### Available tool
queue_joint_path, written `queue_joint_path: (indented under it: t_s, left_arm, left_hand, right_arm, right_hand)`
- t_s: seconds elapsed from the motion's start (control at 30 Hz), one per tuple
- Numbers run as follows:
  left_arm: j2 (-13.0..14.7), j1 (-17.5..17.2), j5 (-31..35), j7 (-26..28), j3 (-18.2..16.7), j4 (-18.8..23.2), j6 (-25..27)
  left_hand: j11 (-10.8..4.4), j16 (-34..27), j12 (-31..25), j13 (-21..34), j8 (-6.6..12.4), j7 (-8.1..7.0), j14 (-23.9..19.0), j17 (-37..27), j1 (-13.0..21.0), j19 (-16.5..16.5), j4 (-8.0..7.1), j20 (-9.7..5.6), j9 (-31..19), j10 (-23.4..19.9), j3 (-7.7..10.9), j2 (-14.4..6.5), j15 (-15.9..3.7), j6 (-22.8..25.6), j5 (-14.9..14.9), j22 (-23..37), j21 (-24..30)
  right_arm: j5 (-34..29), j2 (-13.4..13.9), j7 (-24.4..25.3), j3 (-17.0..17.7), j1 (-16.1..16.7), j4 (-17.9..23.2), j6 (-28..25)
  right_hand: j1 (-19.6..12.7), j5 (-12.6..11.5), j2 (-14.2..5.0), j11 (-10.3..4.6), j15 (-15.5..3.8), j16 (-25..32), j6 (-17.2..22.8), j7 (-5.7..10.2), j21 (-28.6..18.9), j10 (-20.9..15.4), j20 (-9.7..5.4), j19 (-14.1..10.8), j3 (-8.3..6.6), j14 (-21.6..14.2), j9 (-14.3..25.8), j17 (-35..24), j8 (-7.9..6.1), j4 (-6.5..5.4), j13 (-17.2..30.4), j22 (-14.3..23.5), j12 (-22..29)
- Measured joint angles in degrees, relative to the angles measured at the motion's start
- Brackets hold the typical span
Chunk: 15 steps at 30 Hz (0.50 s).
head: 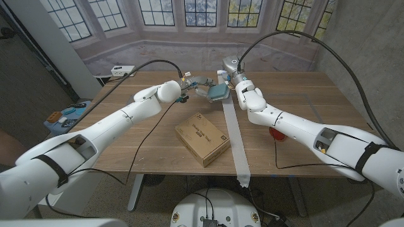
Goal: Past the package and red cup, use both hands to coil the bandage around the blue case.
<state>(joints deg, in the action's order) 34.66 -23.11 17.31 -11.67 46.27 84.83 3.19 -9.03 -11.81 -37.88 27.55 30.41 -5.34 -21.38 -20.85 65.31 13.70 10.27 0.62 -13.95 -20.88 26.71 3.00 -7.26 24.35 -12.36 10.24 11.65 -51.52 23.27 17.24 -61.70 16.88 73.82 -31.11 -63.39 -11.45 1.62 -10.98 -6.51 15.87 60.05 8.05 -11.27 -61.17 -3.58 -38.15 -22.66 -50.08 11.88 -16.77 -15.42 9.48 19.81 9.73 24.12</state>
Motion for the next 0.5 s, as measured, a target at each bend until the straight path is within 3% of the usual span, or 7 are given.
queue_joint_path:
  t_s: [0.5]
  left_arm:
    - [-0.2,-0.7,-1.2,0.2,0.1,0.1,1.5]
  left_hand:
    - [0.0,0.0,0.0,0.0,0.0,0.01,0.0,0.0,0.0,0.0,0.0,0.0,0.3,0.0,0.0,0.0,0.0,0.0,0.0,0.0,0.0]
  right_arm:
    - [-0.2,-0.9,0.8,0.0,-0.9,-0.3,-0.9]
  right_hand:
    - [-0.8,-0.2,0.08,0.01,0.09,-0.4,0.0,0.04,0.0,0.0,0.0,0.0,0.0,-0.1,-0.2,0.0,0.0,0.0,0.0,0.0,-0.1]
